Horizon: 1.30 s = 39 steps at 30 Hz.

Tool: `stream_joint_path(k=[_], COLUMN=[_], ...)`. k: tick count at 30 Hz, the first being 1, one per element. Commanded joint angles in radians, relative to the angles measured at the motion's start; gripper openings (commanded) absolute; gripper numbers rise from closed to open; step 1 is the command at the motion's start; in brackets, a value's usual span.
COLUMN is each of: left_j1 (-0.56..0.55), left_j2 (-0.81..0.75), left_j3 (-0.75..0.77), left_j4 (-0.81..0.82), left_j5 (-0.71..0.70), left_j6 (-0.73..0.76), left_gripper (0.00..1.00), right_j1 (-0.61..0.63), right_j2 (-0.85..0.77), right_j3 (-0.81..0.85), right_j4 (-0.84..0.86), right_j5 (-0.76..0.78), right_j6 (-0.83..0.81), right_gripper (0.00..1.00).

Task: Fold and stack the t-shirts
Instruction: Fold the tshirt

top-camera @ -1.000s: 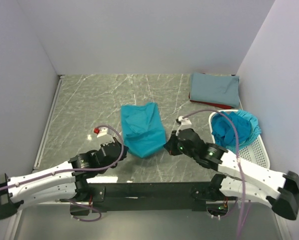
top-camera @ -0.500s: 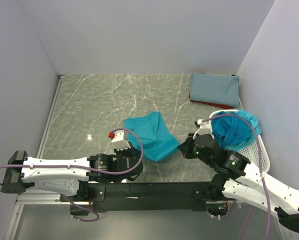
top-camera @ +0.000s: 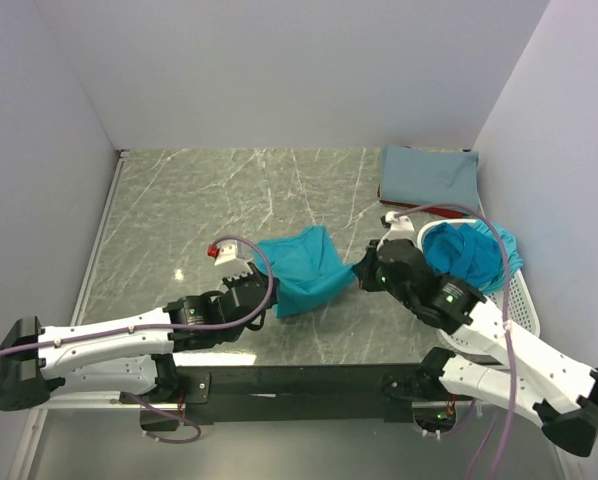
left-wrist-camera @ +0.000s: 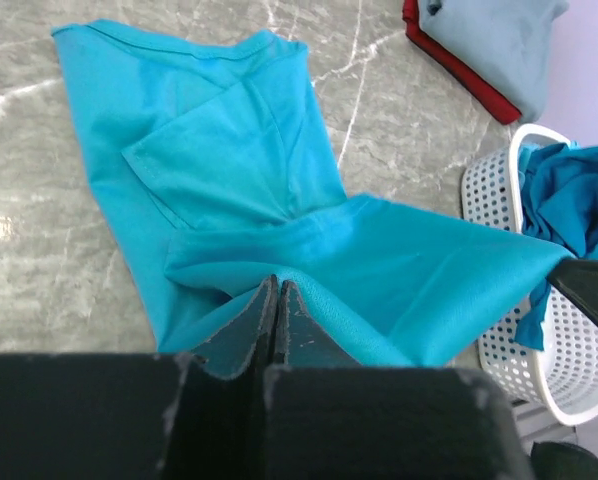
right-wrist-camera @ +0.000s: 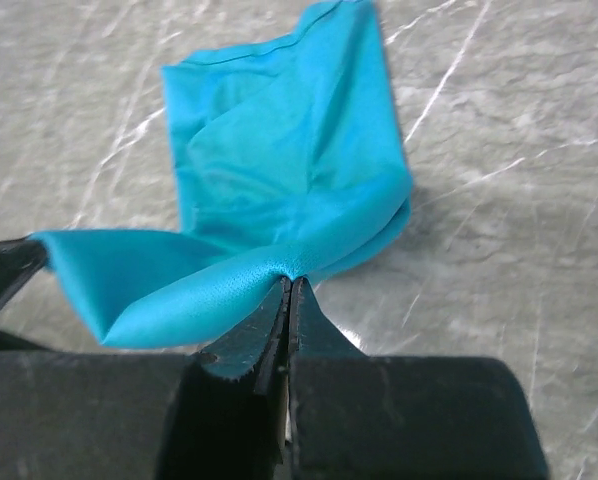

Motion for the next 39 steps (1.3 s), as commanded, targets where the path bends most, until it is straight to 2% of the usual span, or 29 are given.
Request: stream_joint_path(k=[1,13,29,39], left_j1=[0.059,0.250,0.504,0.663], left_j2=[-0.028,-0.010,0.132,0.225], left_j3=[-0.022,-0.050,-0.068,-0.114], left_j4=[0.117,0.226,0.386,0.508], left_j5=[0.078,0.237,0.449,0.567], left_j6=[0.098,0.207,0.281,0.299], left_gripper=[0.00,0.00,0.00,0.00], right_j1=[-0.047,-0.153,-0.265,-0.311], right_j2=[0.055,0.225,0.478,0.708], right_j3=[0.063,0.154,0.304,0.451], right_j4=[0.089,0.176,0.250,0.284], right_j5=[-0.035,-0.104,-0.186,-0.241], right_j6=[-0.058,-0.124,-0.181,-0.217], right_gripper=[0.00,0.00,0.00,0.00])
